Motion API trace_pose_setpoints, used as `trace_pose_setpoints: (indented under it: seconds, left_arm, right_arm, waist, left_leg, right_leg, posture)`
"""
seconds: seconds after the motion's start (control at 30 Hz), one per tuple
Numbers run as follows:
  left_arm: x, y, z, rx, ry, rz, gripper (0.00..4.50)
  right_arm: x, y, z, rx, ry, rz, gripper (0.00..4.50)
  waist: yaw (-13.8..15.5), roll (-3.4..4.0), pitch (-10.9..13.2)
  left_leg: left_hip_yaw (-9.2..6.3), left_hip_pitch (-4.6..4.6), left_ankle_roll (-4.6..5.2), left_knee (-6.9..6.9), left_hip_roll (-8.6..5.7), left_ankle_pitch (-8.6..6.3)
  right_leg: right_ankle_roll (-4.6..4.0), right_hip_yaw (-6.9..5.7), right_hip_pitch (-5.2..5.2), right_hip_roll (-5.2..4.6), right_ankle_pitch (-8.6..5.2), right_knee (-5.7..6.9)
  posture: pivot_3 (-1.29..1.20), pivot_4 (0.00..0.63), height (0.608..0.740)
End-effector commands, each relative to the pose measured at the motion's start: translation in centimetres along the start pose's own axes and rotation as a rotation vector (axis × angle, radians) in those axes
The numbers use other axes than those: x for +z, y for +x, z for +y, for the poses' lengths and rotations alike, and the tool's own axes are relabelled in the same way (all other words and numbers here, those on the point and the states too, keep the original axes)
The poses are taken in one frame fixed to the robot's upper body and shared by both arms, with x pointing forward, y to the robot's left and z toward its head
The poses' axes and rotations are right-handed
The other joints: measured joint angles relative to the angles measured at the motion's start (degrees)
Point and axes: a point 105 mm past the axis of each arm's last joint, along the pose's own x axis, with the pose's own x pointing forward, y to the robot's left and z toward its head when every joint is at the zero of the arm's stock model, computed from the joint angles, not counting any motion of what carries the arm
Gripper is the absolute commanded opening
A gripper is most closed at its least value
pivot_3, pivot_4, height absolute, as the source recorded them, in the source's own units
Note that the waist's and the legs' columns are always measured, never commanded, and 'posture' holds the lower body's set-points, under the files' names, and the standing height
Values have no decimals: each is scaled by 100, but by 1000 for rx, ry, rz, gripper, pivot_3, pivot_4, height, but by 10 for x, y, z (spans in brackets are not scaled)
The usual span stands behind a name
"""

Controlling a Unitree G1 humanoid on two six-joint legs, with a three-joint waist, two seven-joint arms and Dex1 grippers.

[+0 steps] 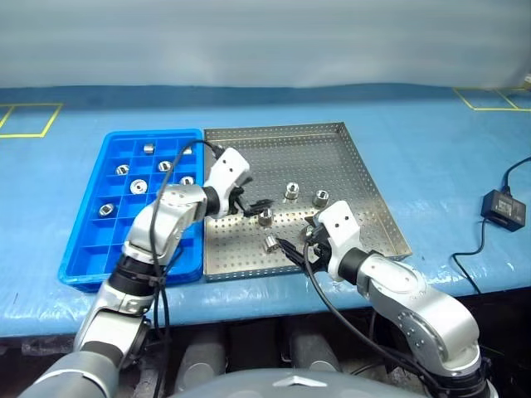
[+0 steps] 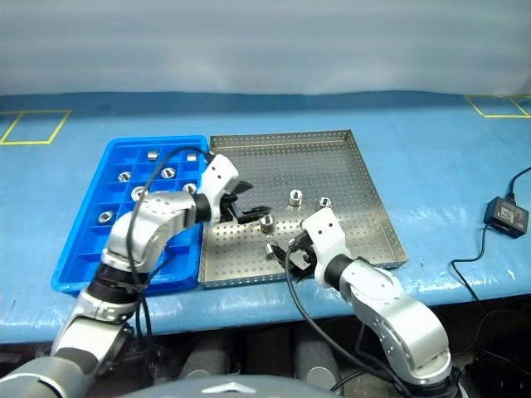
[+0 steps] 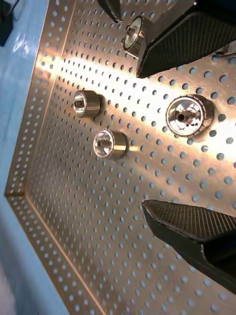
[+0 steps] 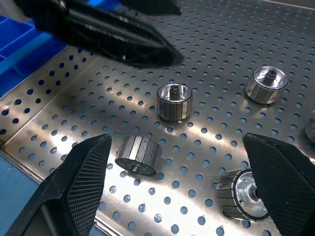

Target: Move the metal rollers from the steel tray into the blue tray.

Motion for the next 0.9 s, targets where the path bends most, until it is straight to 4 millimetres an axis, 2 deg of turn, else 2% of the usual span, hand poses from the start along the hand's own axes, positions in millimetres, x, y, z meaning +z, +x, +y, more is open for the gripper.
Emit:
trace_pose_setpoints:
  seconds: [0.03, 0.3, 0.4, 0.53, 0.6, 0.7, 0.8, 0.9]
  left_arm:
    - [-4, 14, -2, 10, 52, 15, 4283]
    - [-31, 30, -7, -30, 74, 117, 4283]
    - [-33, 30, -7, -34, 110, 136, 3666]
    - [-25, 27, -3, -10, 111, 107, 2328]
    - [-16, 23, 4, 36, 94, 59, 1759]
    - [3, 10, 16, 137, 53, -49, 1757]
    - [23, -14, 32, 305, 1, -184, 1757]
    - [26, -37, 45, 464, -1, -232, 1757]
  right_arm:
    - [8, -5, 1, -25, -3, -47, 4500]
    - [8, -6, 3, -45, 19, -60, 4500]
    - [10, -5, 2, -46, 18, -65, 4500]
    - [10, -4, 2, -46, 16, -66, 4500]
    - [10, -3, 3, -36, 14, -63, 4500]
    - [11, -1, 6, -15, 8, -64, 4500]
    - [14, 3, 9, 15, -3, -68, 4500]
    - [17, 8, 13, 51, -20, -69, 4500]
  waist:
    - [-30, 0, 0]
    - [-71, 0, 0]
    - [-71, 0, 0]
    - [-76, 0, 0]
    - [-75, 0, 0]
    - [-71, 1, 0]
    - [-62, 1, 1]
    - [-45, 1, 1]
  left_leg:
    - [-1, 0, 0, -1, 0, 0]
    - [3, -1, 0, -1, 0, 0]
    - [3, -2, 0, -1, 0, 0]
    - [3, -3, 1, -2, 0, -1]
    - [3, -4, 1, -2, 1, -1]
    - [2, -6, 1, -2, 2, -1]
    - [1, -8, 2, -3, 4, -1]
    - [1, -8, 1, -5, 4, -1]
  right_leg:
    - [0, 0, -1, 0, 0, 0]
    - [1, 3, -4, -1, 0, 0]
    - [1, 3, -4, -2, 0, 0]
    - [1, 3, -6, -3, 0, -2]
    - [1, 3, -7, -3, 0, -2]
    - [2, 3, -9, -3, 1, -1]
    - [5, 4, -10, -4, 3, -2]
    - [7, 3, -9, -4, 4, -2]
  posture:
    - [-119, 150, 740]
    - [-139, 150, 740]
    - [-139, 150, 740]
    - [-139, 150, 740]
    - [-113, 150, 740]
    - [-97, 150, 740]
    - [-75, 150, 740]
    - [-48, 150, 740]
